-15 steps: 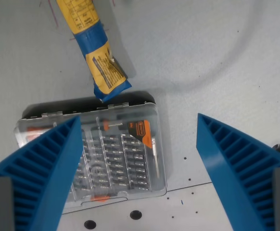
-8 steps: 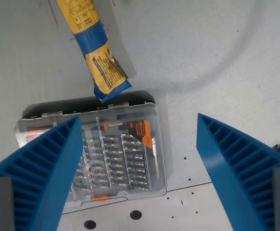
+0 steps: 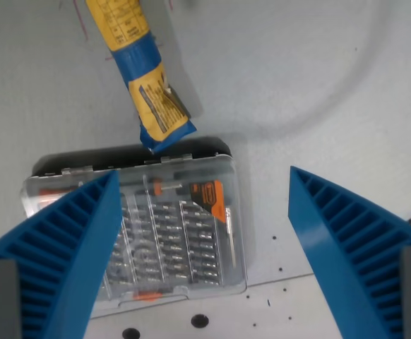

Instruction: Move above the blue bag

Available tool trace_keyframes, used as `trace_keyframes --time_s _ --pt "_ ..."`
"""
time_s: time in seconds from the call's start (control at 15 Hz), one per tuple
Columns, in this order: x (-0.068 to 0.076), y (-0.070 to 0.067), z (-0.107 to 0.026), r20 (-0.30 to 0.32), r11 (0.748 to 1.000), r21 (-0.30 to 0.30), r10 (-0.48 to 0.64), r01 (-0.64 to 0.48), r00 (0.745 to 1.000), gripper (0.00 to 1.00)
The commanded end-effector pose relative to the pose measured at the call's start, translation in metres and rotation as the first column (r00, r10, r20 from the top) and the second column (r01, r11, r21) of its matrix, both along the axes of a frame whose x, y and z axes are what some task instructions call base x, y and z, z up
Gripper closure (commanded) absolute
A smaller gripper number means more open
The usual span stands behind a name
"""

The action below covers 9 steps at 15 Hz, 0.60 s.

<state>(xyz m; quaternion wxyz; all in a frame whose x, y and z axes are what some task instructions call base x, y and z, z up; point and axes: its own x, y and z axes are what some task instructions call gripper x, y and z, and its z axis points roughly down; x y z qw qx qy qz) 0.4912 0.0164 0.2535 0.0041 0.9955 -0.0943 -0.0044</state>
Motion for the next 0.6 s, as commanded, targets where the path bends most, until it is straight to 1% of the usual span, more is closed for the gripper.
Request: trace_keyframes --time_s 0.07,0.6 --pt "0.008 0.003 -0.005 0.006 0.997 -0.018 0.071 -0.071 0.997 0.00" --pt "0.024 0.012 -0.028 -0.023 0.988 -0.041 0.147 -0.147 0.989 0.00"
